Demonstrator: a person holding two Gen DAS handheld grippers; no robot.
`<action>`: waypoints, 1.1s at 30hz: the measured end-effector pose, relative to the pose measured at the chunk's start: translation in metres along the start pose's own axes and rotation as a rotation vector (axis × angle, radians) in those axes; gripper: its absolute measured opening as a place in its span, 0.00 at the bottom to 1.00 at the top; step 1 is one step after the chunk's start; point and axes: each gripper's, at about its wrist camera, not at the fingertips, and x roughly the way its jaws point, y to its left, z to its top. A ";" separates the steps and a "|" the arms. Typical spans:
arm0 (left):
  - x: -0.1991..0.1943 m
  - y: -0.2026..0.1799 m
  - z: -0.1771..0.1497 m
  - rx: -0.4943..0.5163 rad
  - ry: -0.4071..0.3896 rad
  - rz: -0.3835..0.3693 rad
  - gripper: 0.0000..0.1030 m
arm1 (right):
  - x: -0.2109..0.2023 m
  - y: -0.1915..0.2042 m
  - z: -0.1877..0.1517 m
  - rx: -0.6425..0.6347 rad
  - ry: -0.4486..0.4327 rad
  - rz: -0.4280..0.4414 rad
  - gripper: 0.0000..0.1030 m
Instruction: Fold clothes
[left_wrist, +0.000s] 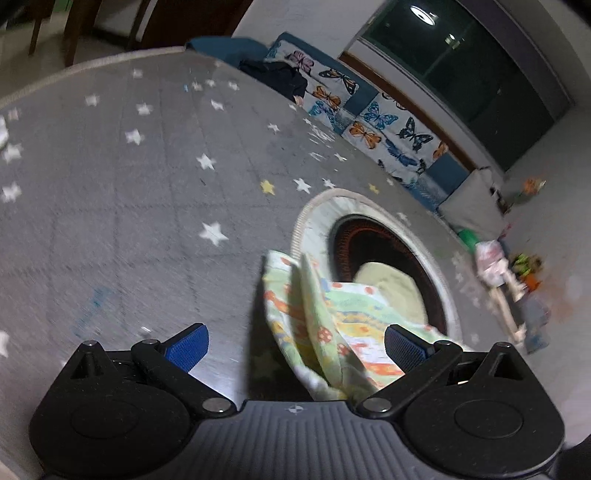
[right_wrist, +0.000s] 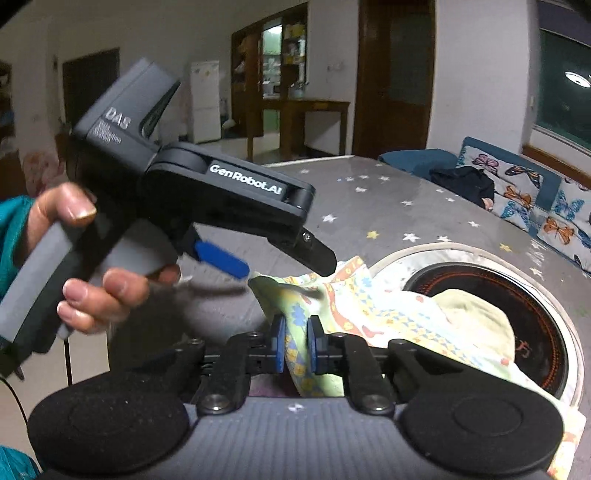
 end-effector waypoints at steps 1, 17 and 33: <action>0.002 -0.001 0.000 -0.015 0.011 -0.017 1.00 | -0.002 -0.002 0.001 0.008 -0.004 0.001 0.10; 0.047 -0.008 -0.010 -0.043 0.136 -0.122 0.30 | -0.003 -0.017 -0.005 0.060 -0.015 0.047 0.09; 0.048 -0.015 -0.010 0.013 0.121 -0.089 0.31 | -0.040 -0.098 -0.049 0.250 0.024 -0.206 0.44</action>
